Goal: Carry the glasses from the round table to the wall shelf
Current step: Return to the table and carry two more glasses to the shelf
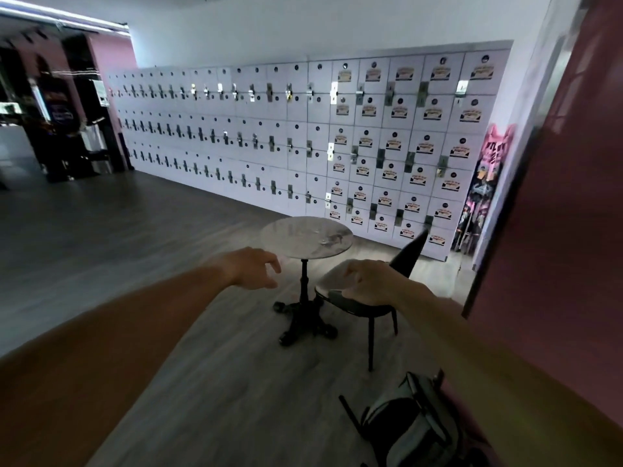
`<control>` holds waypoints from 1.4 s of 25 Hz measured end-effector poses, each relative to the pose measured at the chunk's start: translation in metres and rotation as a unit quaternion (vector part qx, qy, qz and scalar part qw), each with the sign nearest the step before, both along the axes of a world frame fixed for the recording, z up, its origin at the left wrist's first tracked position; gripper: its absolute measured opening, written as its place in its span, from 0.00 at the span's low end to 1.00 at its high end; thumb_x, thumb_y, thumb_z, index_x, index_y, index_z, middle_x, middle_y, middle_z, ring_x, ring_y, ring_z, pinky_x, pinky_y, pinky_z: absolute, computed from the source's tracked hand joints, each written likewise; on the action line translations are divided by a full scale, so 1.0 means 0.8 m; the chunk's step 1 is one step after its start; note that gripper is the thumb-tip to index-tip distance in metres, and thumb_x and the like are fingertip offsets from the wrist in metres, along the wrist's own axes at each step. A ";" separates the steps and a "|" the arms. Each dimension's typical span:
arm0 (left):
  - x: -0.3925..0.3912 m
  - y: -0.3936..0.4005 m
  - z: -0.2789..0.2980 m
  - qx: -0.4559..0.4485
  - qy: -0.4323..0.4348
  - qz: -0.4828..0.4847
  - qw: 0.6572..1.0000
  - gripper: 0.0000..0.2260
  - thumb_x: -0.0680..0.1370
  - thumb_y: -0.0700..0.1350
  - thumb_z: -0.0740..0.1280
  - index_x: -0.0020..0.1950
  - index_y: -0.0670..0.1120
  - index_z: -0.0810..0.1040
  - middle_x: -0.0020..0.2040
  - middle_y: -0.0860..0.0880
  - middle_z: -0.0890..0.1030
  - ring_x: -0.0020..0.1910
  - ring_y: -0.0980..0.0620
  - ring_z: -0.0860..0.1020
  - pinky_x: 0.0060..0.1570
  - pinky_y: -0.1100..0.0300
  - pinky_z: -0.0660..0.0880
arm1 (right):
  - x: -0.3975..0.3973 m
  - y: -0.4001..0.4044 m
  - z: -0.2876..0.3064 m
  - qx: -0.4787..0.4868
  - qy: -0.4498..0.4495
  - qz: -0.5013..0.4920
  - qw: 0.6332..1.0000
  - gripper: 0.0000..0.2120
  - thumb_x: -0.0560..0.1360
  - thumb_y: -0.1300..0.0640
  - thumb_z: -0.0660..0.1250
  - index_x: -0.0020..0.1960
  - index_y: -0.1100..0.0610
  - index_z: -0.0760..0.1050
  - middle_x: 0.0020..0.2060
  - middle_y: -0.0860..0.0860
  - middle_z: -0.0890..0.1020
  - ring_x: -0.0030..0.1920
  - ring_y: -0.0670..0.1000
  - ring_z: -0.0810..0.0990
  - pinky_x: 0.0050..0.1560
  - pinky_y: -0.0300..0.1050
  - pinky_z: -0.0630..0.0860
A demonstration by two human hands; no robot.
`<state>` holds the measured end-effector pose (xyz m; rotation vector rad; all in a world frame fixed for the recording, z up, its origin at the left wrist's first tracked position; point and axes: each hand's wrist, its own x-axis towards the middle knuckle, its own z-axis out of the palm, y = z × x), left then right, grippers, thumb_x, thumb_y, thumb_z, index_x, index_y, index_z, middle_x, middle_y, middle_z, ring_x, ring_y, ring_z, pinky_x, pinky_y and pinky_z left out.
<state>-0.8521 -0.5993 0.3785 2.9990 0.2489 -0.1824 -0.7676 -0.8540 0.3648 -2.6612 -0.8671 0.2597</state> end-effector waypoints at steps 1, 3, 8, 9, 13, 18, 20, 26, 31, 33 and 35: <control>0.011 0.011 -0.007 -0.005 0.008 0.010 1.000 0.18 0.76 0.56 0.68 0.65 0.55 0.75 0.58 0.51 0.81 0.59 0.49 0.76 0.62 0.53 0.72 | 0.018 0.013 -0.007 0.013 0.011 -0.006 1.000 0.20 0.73 0.50 0.68 0.64 0.49 0.75 0.59 0.52 0.80 0.60 0.56 0.78 0.61 0.51 0.75; 0.041 0.037 -0.017 -0.010 0.013 0.023 1.000 0.19 0.76 0.55 0.68 0.66 0.54 0.74 0.59 0.50 0.81 0.61 0.49 0.75 0.62 0.55 0.71 | 0.059 0.041 -0.018 0.017 0.020 0.003 1.000 0.19 0.72 0.50 0.68 0.63 0.46 0.75 0.58 0.51 0.81 0.58 0.55 0.79 0.58 0.49 0.76; 0.133 0.113 -0.036 -0.018 0.001 0.027 0.999 0.18 0.75 0.55 0.69 0.64 0.54 0.76 0.58 0.51 0.81 0.62 0.49 0.75 0.64 0.54 0.70 | 0.160 0.113 -0.036 -0.016 0.012 0.038 0.999 0.20 0.70 0.48 0.68 0.61 0.42 0.73 0.61 0.47 0.76 0.55 0.50 0.74 0.52 0.44 0.71; 0.156 0.134 -0.042 -0.023 0.003 0.028 0.999 0.18 0.75 0.56 0.69 0.64 0.55 0.76 0.57 0.51 0.81 0.61 0.49 0.75 0.63 0.54 0.70 | 0.182 0.132 -0.037 -0.018 0.015 0.040 0.999 0.20 0.71 0.49 0.68 0.63 0.43 0.74 0.60 0.47 0.75 0.56 0.51 0.75 0.53 0.44 0.71; 0.254 0.206 -0.045 -0.035 -0.003 0.014 0.999 0.18 0.74 0.57 0.69 0.63 0.56 0.76 0.52 0.53 0.80 0.53 0.52 0.75 0.58 0.56 0.71 | 0.274 0.198 -0.022 -0.028 -0.003 0.030 0.999 0.22 0.74 0.51 0.68 0.67 0.47 0.72 0.66 0.53 0.74 0.59 0.54 0.75 0.55 0.44 0.72; 0.366 0.307 -0.040 -0.034 -0.005 0.016 0.999 0.17 0.74 0.57 0.69 0.62 0.57 0.76 0.55 0.53 0.80 0.56 0.52 0.76 0.58 0.56 0.72 | 0.368 0.293 -0.008 -0.029 -0.023 0.037 0.999 0.21 0.74 0.49 0.70 0.66 0.48 0.73 0.66 0.53 0.75 0.61 0.53 0.76 0.54 0.41 0.70; 0.409 0.336 -0.038 -0.032 -0.005 0.014 0.999 0.18 0.74 0.57 0.69 0.63 0.57 0.76 0.56 0.53 0.80 0.56 0.52 0.75 0.61 0.55 0.71 | 0.406 0.320 -0.004 -0.027 -0.011 0.027 0.999 0.21 0.74 0.50 0.70 0.66 0.48 0.74 0.67 0.54 0.74 0.63 0.54 0.75 0.61 0.46 0.72; 0.523 0.386 -0.061 -0.044 0.022 0.005 0.999 0.18 0.74 0.57 0.68 0.63 0.58 0.75 0.56 0.54 0.82 0.58 0.53 0.75 0.62 0.55 0.71 | 0.521 0.372 -0.026 -0.035 -0.007 0.004 0.999 0.20 0.73 0.48 0.69 0.64 0.47 0.75 0.65 0.52 0.77 0.59 0.53 0.77 0.57 0.44 0.73; 0.627 0.439 -0.073 -0.032 0.037 0.013 0.999 0.18 0.75 0.56 0.68 0.64 0.57 0.75 0.58 0.53 0.81 0.60 0.51 0.76 0.62 0.55 0.71 | 0.641 0.430 -0.040 -0.011 -0.002 0.005 1.000 0.19 0.72 0.48 0.70 0.63 0.47 0.75 0.63 0.52 0.78 0.53 0.51 0.76 0.51 0.44 0.72; 0.685 0.453 -0.077 -0.024 0.043 0.008 0.999 0.18 0.75 0.56 0.68 0.65 0.56 0.75 0.59 0.53 0.81 0.60 0.51 0.76 0.62 0.55 0.71 | 0.704 0.446 -0.045 -0.009 -0.003 0.001 1.000 0.20 0.72 0.48 0.71 0.63 0.48 0.76 0.62 0.53 0.78 0.51 0.50 0.75 0.50 0.43 0.70; 0.745 0.467 -0.076 -0.024 0.042 0.009 0.999 0.18 0.75 0.56 0.69 0.64 0.56 0.76 0.59 0.53 0.81 0.58 0.52 0.76 0.61 0.56 0.71 | 0.766 0.463 -0.048 -0.011 0.004 -0.003 1.000 0.19 0.72 0.48 0.71 0.63 0.48 0.76 0.62 0.53 0.78 0.53 0.52 0.76 0.52 0.45 0.72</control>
